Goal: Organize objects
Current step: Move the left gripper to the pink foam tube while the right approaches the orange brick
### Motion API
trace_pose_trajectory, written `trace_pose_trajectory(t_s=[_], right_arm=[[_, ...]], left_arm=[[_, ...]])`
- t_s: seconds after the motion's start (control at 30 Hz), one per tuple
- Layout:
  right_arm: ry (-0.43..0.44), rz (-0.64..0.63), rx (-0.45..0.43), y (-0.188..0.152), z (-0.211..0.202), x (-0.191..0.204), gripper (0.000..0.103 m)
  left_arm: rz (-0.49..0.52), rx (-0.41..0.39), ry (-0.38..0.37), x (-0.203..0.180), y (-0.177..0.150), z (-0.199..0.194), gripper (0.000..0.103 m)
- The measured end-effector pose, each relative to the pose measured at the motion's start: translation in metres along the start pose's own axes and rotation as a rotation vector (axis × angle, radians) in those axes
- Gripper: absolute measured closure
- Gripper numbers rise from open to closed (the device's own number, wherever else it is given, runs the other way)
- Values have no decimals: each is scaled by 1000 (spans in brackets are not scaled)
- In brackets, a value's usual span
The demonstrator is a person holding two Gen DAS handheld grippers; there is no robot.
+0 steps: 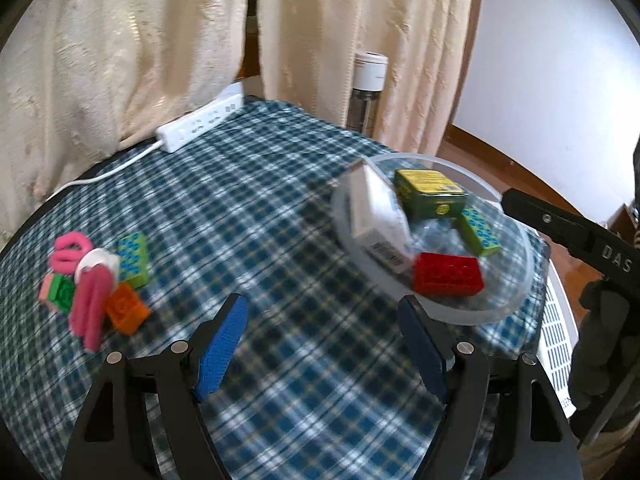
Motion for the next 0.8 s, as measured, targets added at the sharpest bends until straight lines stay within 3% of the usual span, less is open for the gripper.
trace_pose_trajectory(t_s=[0.8], right_arm=[[47, -205, 95, -32, 27, 110, 26]], left_arm=[[-172, -58, 150, 121, -36, -32, 24]])
Point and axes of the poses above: each gripper's, at about its wrist camera, not at the fingertips, and z roughly the way its jaws point, x to its left, y to its top, the point moved 2 cm from there along z, roughly the way its jaws point, and after that the axes turned 12 degrees about x, right-handed, at the moved point
